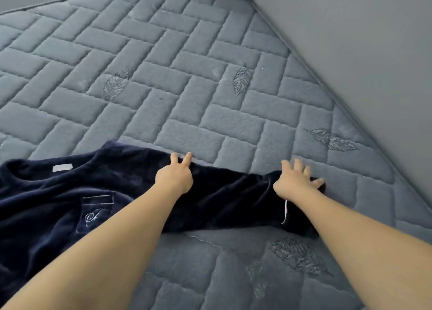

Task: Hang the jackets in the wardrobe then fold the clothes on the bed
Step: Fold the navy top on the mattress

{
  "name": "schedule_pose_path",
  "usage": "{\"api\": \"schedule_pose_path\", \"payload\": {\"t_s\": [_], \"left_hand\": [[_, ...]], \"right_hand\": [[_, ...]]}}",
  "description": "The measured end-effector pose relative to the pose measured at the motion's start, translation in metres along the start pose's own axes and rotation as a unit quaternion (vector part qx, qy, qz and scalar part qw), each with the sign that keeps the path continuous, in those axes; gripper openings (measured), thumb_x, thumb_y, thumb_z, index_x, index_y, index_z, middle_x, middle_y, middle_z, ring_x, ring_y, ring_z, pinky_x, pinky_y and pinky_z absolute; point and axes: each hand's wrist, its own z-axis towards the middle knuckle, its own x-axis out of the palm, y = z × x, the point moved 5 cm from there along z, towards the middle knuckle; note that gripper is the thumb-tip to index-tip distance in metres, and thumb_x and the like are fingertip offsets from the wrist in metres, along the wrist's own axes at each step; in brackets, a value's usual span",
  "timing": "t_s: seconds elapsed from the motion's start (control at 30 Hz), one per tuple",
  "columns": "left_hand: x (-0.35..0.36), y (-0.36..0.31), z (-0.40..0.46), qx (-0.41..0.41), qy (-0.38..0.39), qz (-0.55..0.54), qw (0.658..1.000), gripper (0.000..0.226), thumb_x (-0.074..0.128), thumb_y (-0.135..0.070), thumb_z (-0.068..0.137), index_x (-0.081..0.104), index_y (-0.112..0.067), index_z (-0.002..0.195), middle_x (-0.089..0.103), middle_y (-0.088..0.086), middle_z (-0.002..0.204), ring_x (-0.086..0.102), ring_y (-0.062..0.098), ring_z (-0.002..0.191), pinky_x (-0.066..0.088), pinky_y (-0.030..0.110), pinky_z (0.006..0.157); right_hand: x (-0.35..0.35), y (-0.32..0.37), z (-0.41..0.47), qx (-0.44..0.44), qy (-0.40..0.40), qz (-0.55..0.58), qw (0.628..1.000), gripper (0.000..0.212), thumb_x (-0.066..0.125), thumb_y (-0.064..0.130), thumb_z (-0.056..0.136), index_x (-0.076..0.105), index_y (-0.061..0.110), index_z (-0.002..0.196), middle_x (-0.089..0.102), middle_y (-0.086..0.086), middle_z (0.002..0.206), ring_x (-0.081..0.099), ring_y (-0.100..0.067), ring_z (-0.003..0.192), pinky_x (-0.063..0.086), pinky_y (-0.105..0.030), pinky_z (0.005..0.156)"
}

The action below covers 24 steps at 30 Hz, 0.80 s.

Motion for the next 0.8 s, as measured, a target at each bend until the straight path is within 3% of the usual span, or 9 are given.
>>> {"api": "schedule_pose_path", "payload": {"t_s": [0.1, 0.2, 0.27, 0.33, 0.5, 0.57, 0.63, 0.7, 0.8], "left_hand": [[0.008, -0.006, -0.001, 0.014, -0.021, 0.039, 0.999, 0.049, 0.033, -0.022, 0.102, 0.019, -0.022, 0.149, 0.011, 0.007, 0.159, 0.058, 0.037, 0.111, 0.041, 0.037, 0.069], [0.005, -0.003, 0.0, 0.01, -0.044, 0.016, 0.999, 0.034, 0.033, -0.019, 0.101, 0.031, -0.016, 0.135, 0.034, 0.008, 0.142, 0.055, 0.039, 0.108, 0.038, 0.04, 0.07], [-0.008, -0.005, 0.003, 0.009, -0.081, -0.027, 0.996, 0.024, 0.034, -0.015, 0.1, 0.035, -0.011, 0.124, 0.043, 0.012, 0.131, 0.053, 0.043, 0.109, 0.036, 0.042, 0.073], [-0.034, -0.009, 0.01, 0.011, -0.156, -0.066, 0.985, 0.02, 0.035, -0.011, 0.099, 0.037, -0.008, 0.119, 0.045, 0.017, 0.126, 0.052, 0.046, 0.108, 0.035, 0.045, 0.075], [-0.096, -0.006, 0.031, 0.049, -0.325, -0.154, 0.932, 0.017, 0.039, -0.014, 0.101, 0.041, -0.005, 0.116, 0.042, 0.021, 0.124, 0.045, 0.046, 0.102, 0.031, 0.049, 0.071], [-0.096, -0.011, 0.038, 0.11, -0.286, -0.176, 0.936, 0.031, 0.043, -0.016, 0.101, 0.04, -0.006, 0.129, 0.033, 0.022, 0.139, 0.038, 0.047, 0.117, 0.032, 0.053, 0.09], [-0.077, -0.009, 0.042, 0.103, -0.203, -0.15, 0.962, 0.053, 0.046, -0.025, 0.1, 0.024, -0.019, 0.148, 0.008, 0.015, 0.158, 0.016, 0.039, 0.141, 0.02, 0.057, 0.11], [-0.048, 0.008, 0.039, 0.006, -0.137, -0.15, 0.979, 0.064, 0.042, -0.039, 0.099, 0.007, -0.034, 0.152, -0.012, -0.002, 0.162, -0.006, 0.029, 0.149, 0.009, 0.067, 0.111], [-0.006, 0.045, 0.022, -0.145, -0.081, -0.199, 0.966, 0.071, 0.027, -0.061, 0.094, -0.007, -0.042, 0.153, -0.023, -0.008, 0.16, -0.02, 0.028, 0.147, -0.002, 0.077, 0.105]], "right_hand": [[0.033, -0.038, -0.001, 0.172, -0.043, 0.242, 0.954, 0.089, 0.057, 0.036, 0.081, 0.003, 0.031, 0.152, -0.007, -0.005, 0.16, 0.003, -0.035, 0.144, 0.013, -0.063, 0.113], [0.059, -0.07, -0.003, 0.302, -0.044, 0.401, 0.864, 0.092, 0.067, 0.041, 0.074, 0.019, 0.015, 0.148, 0.023, -0.015, 0.15, 0.03, -0.039, 0.13, 0.032, -0.053, 0.107], [0.06, -0.071, 0.001, 0.283, -0.026, 0.476, 0.832, 0.069, 0.067, 0.024, 0.076, 0.038, 0.003, 0.135, 0.046, -0.02, 0.135, 0.048, -0.037, 0.115, 0.044, -0.042, 0.096], [0.037, -0.062, 0.011, 0.217, -0.065, 0.5, 0.836, 0.048, 0.059, 0.013, 0.082, 0.05, 0.004, 0.128, 0.058, -0.02, 0.125, 0.057, -0.036, 0.109, 0.044, -0.035, 0.086], [-0.055, -0.036, 0.026, 0.128, -0.289, 0.427, 0.847, 0.05, 0.06, 0.017, 0.084, 0.042, 0.007, 0.13, 0.05, -0.016, 0.133, 0.05, -0.036, 0.12, 0.044, -0.044, 0.096], [-0.057, -0.024, 0.026, 0.148, -0.283, 0.343, 0.883, 0.07, 0.062, 0.024, 0.085, 0.027, 0.009, 0.144, 0.031, -0.013, 0.148, 0.034, -0.034, 0.134, 0.033, -0.052, 0.107], [-0.04, -0.001, 0.019, 0.121, -0.24, 0.271, 0.924, 0.086, 0.06, 0.03, 0.087, 0.008, 0.011, 0.152, 0.008, -0.013, 0.157, 0.013, -0.034, 0.144, 0.014, -0.059, 0.115], [-0.013, 0.041, 0.006, -0.015, -0.226, 0.171, 0.959, 0.085, 0.051, 0.035, 0.091, -0.001, 0.011, 0.154, -0.007, -0.014, 0.16, -0.001, -0.036, 0.147, 0.002, -0.061, 0.115], [0.031, 0.111, -0.014, -0.2, -0.164, 0.068, 0.964, 0.078, 0.033, 0.049, 0.097, -0.013, 0.02, 0.153, -0.025, -0.009, 0.158, -0.019, -0.033, 0.146, -0.012, -0.061, 0.113]]}}
